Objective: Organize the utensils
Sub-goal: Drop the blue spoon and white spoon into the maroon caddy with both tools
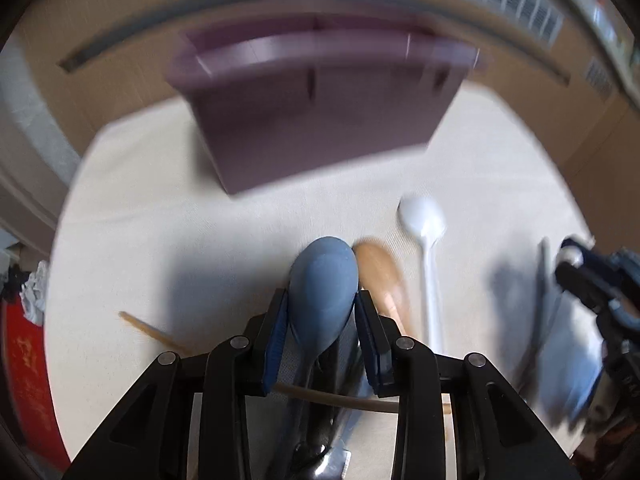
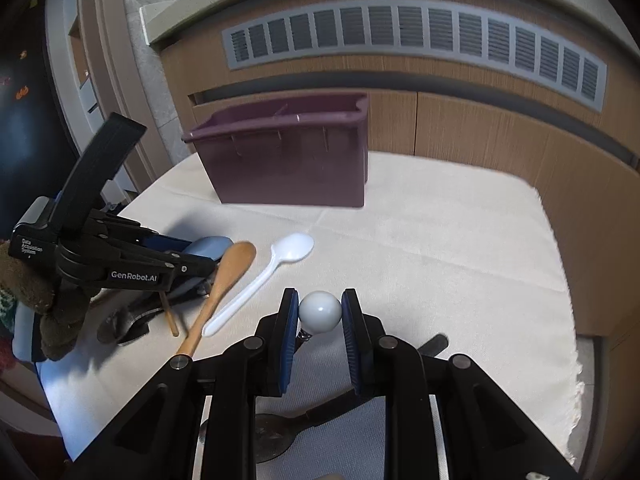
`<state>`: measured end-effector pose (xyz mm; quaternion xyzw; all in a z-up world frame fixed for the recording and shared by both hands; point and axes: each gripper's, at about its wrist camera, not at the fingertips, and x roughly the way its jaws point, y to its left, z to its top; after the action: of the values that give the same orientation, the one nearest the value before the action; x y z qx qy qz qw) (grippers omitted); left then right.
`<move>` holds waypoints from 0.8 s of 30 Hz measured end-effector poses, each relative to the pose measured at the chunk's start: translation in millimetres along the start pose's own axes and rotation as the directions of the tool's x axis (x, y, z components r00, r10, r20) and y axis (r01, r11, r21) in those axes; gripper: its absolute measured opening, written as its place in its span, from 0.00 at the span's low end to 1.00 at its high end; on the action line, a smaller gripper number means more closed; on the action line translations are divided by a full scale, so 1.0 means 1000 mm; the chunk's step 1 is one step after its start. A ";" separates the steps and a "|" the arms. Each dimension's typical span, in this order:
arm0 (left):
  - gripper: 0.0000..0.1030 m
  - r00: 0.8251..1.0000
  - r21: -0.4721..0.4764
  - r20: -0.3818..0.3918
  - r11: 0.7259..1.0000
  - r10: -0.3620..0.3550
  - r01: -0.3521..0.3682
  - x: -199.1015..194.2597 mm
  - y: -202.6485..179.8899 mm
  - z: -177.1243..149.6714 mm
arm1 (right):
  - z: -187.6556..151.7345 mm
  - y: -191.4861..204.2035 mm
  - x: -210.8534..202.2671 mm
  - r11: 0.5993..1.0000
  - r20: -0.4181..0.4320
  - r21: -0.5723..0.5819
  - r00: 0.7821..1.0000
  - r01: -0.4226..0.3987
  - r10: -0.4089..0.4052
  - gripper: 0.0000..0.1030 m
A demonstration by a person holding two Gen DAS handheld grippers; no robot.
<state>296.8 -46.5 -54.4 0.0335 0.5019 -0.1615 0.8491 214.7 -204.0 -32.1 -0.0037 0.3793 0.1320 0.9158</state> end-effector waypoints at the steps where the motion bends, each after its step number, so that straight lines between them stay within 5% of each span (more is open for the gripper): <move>1: 0.33 0.997 -0.038 0.071 0.999 -0.022 0.025 -0.017 0.003 -0.004 | 0.001 0.001 -0.005 1.000 0.016 -0.007 1.000 -0.004 0.005 0.20; 6: 0.32 0.943 -0.172 0.330 0.979 -0.048 0.110 -0.078 0.017 -0.021 | 0.012 0.017 -0.019 0.997 0.081 -0.075 0.997 0.012 -0.006 0.20; 15: 0.28 0.879 -0.149 0.473 0.977 -0.065 0.152 -0.123 0.019 -0.009 | 0.040 0.028 -0.035 0.996 0.158 -0.084 0.987 0.027 -0.013 0.20; 19: 0.27 0.814 -0.118 0.571 0.970 -0.107 0.211 -0.168 0.018 0.021 | 0.092 0.032 -0.069 0.991 0.286 -0.121 0.958 0.064 -0.027 0.20; 24: 0.27 0.734 -0.054 0.663 0.969 -0.147 0.243 -0.210 0.018 0.076 | 0.176 0.042 -0.094 0.961 0.454 -0.170 0.883 0.218 -0.119 0.20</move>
<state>273.1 4.7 162.7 -0.1362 0.1841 -0.2163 0.9491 263.1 -167.4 162.7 -0.1066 0.1444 0.0894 0.9797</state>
